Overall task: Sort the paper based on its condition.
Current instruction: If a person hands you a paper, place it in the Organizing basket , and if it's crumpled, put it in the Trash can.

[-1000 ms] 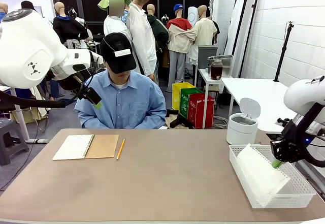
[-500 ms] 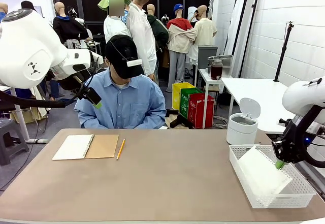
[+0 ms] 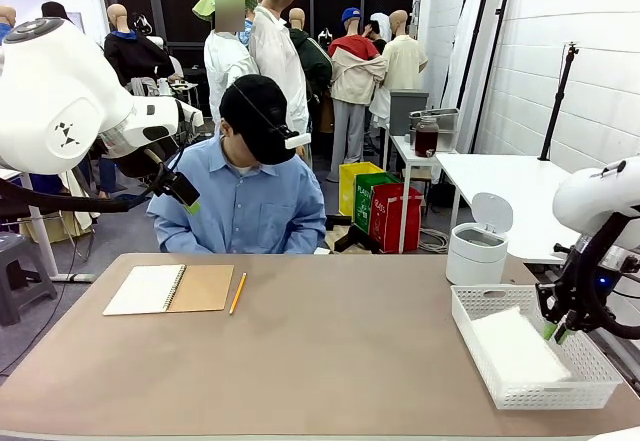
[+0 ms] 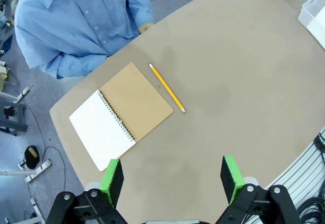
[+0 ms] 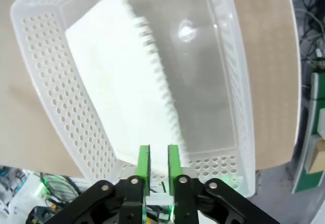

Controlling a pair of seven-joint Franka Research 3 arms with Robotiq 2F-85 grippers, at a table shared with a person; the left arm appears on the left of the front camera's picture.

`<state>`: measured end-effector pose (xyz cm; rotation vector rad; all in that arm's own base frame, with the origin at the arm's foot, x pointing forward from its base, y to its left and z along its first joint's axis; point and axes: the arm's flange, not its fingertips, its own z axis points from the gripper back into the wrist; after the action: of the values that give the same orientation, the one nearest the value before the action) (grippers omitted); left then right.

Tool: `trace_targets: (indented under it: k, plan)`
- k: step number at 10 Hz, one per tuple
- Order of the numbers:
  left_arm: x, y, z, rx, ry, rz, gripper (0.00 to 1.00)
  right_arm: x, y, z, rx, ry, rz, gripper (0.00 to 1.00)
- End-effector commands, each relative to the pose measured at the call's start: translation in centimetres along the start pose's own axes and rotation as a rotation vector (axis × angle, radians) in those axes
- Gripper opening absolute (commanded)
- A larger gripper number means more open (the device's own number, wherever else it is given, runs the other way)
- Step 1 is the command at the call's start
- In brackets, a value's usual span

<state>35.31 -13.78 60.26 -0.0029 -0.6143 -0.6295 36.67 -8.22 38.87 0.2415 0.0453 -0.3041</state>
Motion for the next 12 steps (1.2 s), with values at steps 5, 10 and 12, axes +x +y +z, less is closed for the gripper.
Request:
trace_targets:
  k: [5,10,12]
  plan:
    - [0.0,0.1,0.1,-0.003,-0.003,-0.005,1.0,0.5,0.8,2.9,-0.049,-0.005,-0.121,1.0]
    - [0.0,0.1,0.1,-0.003,-0.003,-0.005,1.0,0.6,0.7,2.6,-0.025,-0.018,-0.097,1.0]
    - [0.0,0.1,0.1,-0.003,-0.003,-0.005,1.0,0.6,0.7,2.6,-0.025,-0.018,-0.097,1.0]
